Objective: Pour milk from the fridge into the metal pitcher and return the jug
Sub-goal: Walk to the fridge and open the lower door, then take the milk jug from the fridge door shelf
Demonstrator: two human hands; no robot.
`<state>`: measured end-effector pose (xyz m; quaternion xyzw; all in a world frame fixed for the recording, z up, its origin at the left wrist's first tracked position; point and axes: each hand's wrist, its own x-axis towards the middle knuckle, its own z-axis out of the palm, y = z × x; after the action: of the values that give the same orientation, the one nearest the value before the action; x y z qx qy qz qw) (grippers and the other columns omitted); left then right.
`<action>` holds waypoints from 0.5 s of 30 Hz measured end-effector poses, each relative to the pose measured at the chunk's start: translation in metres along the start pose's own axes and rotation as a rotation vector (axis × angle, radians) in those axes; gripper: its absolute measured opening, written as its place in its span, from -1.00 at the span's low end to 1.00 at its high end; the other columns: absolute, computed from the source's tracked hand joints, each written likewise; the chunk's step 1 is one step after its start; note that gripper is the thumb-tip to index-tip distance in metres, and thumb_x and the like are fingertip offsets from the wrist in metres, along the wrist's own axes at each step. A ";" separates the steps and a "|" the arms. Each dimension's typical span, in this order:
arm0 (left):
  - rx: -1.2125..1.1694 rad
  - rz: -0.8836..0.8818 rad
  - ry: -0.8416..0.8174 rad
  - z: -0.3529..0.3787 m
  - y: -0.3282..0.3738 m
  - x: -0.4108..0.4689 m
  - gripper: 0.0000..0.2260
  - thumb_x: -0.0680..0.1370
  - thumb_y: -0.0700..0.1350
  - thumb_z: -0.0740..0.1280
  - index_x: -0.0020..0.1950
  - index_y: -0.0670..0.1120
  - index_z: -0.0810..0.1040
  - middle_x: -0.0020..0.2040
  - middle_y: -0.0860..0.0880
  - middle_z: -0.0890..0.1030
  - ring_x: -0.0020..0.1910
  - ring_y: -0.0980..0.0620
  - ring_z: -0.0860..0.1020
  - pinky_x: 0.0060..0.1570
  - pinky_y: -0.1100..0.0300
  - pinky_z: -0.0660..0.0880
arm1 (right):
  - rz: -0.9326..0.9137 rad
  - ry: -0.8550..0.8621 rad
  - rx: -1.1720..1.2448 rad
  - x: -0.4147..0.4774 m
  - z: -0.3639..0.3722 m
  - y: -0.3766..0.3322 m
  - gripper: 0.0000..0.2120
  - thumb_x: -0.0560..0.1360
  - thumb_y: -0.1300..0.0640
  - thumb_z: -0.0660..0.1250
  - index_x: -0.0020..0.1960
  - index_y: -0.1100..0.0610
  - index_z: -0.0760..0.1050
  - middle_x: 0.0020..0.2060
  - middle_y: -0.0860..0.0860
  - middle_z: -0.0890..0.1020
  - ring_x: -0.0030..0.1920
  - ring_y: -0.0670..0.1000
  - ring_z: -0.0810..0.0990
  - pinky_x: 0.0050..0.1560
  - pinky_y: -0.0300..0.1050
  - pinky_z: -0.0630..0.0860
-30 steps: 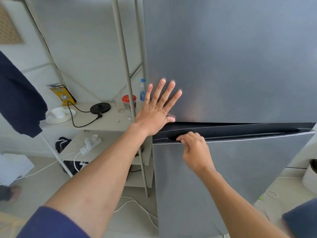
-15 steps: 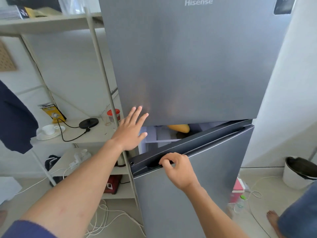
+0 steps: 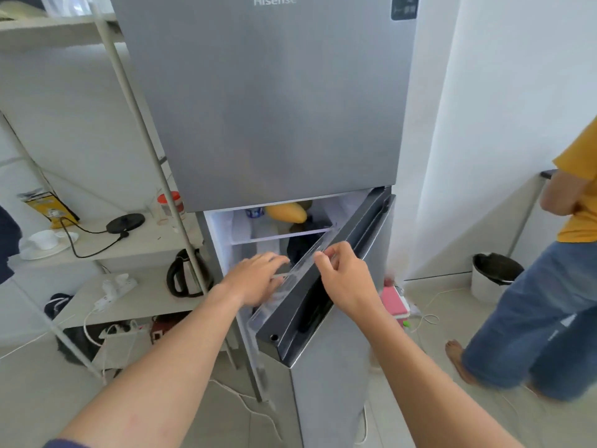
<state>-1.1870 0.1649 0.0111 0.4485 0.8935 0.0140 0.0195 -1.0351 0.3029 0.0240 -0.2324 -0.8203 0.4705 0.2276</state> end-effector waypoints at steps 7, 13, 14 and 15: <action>-0.016 0.116 -0.093 0.027 0.088 0.002 -0.59 0.63 -0.20 0.11 0.40 0.12 0.47 0.47 0.04 0.41 0.43 -0.04 0.39 0.35 0.01 0.38 | 0.079 -0.092 -0.195 -0.018 -0.064 0.024 -0.66 0.53 -0.06 0.30 0.25 0.03 0.37 0.17 0.02 0.28 -0.15 -0.10 0.49 0.04 -0.16 0.38; 0.053 0.156 -0.195 0.031 0.145 0.006 -0.41 0.52 -0.39 0.09 0.38 0.14 0.49 0.47 -0.03 0.43 0.39 -0.07 0.46 0.29 0.03 0.47 | 0.148 -0.109 -0.415 -0.030 -0.117 0.038 -0.55 0.55 0.01 0.25 0.41 0.04 0.26 0.29 0.10 0.26 0.27 0.16 0.38 0.33 0.10 0.36; 0.054 0.172 -0.207 0.033 0.152 0.008 -0.41 0.51 -0.40 0.09 0.37 0.13 0.50 0.46 -0.03 0.44 0.38 -0.08 0.46 0.29 0.02 0.48 | 0.157 -0.126 -0.440 -0.033 -0.125 0.040 -0.56 0.58 0.05 0.20 0.42 0.05 0.23 0.30 0.10 0.25 0.26 0.18 0.39 0.32 0.11 0.37; 0.053 0.190 -0.212 0.035 0.159 0.009 -0.43 0.52 -0.40 0.10 0.35 0.13 0.52 0.45 -0.03 0.45 0.37 -0.08 0.47 0.28 0.02 0.48 | 0.163 -0.133 -0.474 -0.036 -0.132 0.043 -0.58 0.59 0.09 0.16 0.43 0.06 0.21 0.30 0.11 0.24 0.24 0.21 0.42 0.28 0.11 0.39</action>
<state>-1.0631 0.2671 -0.0170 0.5305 0.8399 -0.0553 0.1006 -0.9215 0.3888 0.0409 -0.3131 -0.8994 0.2961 0.0735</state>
